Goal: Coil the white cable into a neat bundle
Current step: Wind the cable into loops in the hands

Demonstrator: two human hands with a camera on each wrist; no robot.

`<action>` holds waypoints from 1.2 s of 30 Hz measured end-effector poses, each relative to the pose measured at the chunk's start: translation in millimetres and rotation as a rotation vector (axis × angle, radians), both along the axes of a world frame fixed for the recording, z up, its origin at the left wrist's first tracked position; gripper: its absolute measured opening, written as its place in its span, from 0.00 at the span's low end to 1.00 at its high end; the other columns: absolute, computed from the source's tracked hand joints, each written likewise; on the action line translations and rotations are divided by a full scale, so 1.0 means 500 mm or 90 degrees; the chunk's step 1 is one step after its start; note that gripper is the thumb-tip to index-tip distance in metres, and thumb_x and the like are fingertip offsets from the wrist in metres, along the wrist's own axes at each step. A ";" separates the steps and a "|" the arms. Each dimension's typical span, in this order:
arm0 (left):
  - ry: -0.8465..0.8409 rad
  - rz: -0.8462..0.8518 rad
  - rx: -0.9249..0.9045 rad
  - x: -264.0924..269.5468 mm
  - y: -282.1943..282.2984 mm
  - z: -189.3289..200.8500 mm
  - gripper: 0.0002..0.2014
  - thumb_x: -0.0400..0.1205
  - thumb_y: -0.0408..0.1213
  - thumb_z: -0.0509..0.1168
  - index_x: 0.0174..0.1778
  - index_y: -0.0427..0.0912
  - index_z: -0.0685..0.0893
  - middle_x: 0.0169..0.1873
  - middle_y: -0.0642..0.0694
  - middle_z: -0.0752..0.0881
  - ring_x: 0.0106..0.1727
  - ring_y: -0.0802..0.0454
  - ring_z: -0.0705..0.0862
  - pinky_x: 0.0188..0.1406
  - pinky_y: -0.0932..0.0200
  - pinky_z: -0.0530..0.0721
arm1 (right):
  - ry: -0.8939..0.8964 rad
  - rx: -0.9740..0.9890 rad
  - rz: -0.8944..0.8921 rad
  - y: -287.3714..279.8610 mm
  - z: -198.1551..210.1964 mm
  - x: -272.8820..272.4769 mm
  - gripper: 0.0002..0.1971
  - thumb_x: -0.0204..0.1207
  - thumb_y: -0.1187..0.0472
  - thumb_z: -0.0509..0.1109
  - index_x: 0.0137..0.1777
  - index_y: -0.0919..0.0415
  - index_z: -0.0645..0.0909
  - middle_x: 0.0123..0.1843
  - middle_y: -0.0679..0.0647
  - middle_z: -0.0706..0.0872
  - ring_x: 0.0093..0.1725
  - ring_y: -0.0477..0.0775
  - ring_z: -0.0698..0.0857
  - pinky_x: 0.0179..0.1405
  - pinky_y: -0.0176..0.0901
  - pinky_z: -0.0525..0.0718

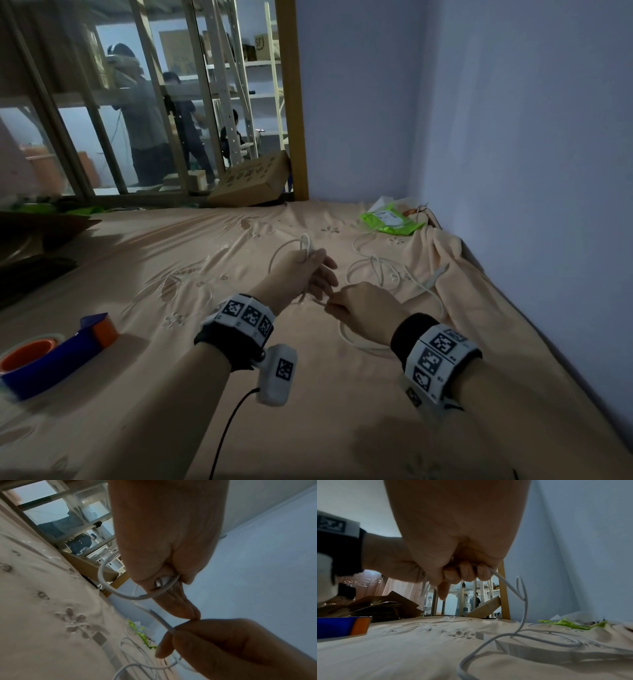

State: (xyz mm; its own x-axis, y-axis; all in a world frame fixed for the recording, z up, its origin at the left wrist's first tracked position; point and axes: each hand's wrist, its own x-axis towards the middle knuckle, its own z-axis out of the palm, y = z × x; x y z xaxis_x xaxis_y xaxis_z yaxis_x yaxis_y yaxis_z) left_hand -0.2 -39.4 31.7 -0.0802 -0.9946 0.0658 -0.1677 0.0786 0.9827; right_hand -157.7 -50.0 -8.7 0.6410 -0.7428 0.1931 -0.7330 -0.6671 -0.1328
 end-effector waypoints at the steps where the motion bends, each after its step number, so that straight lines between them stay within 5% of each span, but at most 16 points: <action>1: 0.002 -0.001 0.004 -0.003 -0.001 -0.008 0.17 0.92 0.39 0.50 0.50 0.29 0.78 0.34 0.35 0.83 0.25 0.50 0.82 0.24 0.60 0.79 | 0.002 0.013 0.005 0.001 0.002 -0.001 0.16 0.86 0.49 0.60 0.53 0.57 0.86 0.53 0.60 0.88 0.54 0.64 0.85 0.49 0.54 0.82; 7: 0.063 -0.011 0.008 -0.018 0.002 -0.035 0.19 0.91 0.41 0.50 0.51 0.30 0.80 0.37 0.36 0.84 0.35 0.45 0.81 0.34 0.56 0.82 | -0.046 0.072 0.030 0.007 0.008 -0.009 0.14 0.83 0.49 0.65 0.57 0.54 0.89 0.56 0.59 0.90 0.57 0.61 0.86 0.53 0.50 0.81; 15: 0.001 0.014 0.014 -0.044 0.005 -0.048 0.22 0.90 0.50 0.51 0.45 0.40 0.84 0.35 0.47 0.83 0.34 0.52 0.79 0.26 0.60 0.74 | 0.046 0.014 0.001 0.024 0.030 -0.001 0.18 0.84 0.42 0.62 0.63 0.50 0.86 0.60 0.58 0.87 0.61 0.62 0.84 0.49 0.49 0.78; 19: -0.031 -0.002 0.002 -0.046 0.008 -0.060 0.24 0.89 0.51 0.53 0.46 0.33 0.83 0.31 0.35 0.84 0.27 0.41 0.84 0.21 0.58 0.80 | 0.008 0.008 -0.013 0.041 0.048 0.002 0.17 0.81 0.43 0.65 0.51 0.53 0.89 0.51 0.56 0.88 0.53 0.60 0.86 0.43 0.46 0.75; 22: -0.055 -0.004 -0.015 -0.044 0.014 -0.063 0.26 0.90 0.52 0.52 0.43 0.30 0.79 0.22 0.34 0.79 0.17 0.44 0.78 0.12 0.65 0.66 | -0.040 0.027 -0.016 0.045 0.052 -0.002 0.16 0.78 0.43 0.69 0.44 0.55 0.89 0.48 0.56 0.89 0.52 0.58 0.86 0.48 0.49 0.80; 27: -0.058 0.034 -0.018 -0.036 0.012 -0.069 0.28 0.89 0.55 0.50 0.29 0.39 0.73 0.18 0.42 0.69 0.14 0.52 0.63 0.17 0.62 0.56 | -0.172 0.051 0.011 0.021 0.053 -0.025 0.11 0.78 0.47 0.70 0.39 0.52 0.83 0.38 0.50 0.86 0.45 0.57 0.86 0.46 0.53 0.82; 32: 0.101 -0.060 0.087 -0.032 0.030 -0.056 0.26 0.87 0.60 0.50 0.33 0.43 0.73 0.22 0.49 0.58 0.20 0.55 0.52 0.21 0.59 0.46 | -0.327 0.048 0.043 -0.003 0.070 -0.047 0.04 0.79 0.57 0.72 0.45 0.57 0.83 0.38 0.49 0.85 0.40 0.49 0.82 0.43 0.44 0.79; 36: 0.122 -0.154 0.098 -0.031 0.042 -0.056 0.21 0.78 0.57 0.66 0.44 0.40 0.76 0.22 0.50 0.57 0.17 0.58 0.54 0.19 0.62 0.49 | -0.370 0.071 0.042 -0.018 0.067 -0.053 0.13 0.78 0.60 0.73 0.62 0.59 0.81 0.44 0.51 0.80 0.38 0.37 0.76 0.41 0.31 0.74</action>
State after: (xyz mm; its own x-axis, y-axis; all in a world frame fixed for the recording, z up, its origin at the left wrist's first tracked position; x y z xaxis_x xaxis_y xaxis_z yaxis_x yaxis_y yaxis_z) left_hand -15.8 -18.4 3.6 -0.3154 -0.9478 -0.0475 0.0265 -0.0588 0.9979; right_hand -184.1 -58.9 24.9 0.4998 -0.7410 0.4485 -0.4767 -0.6677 -0.5718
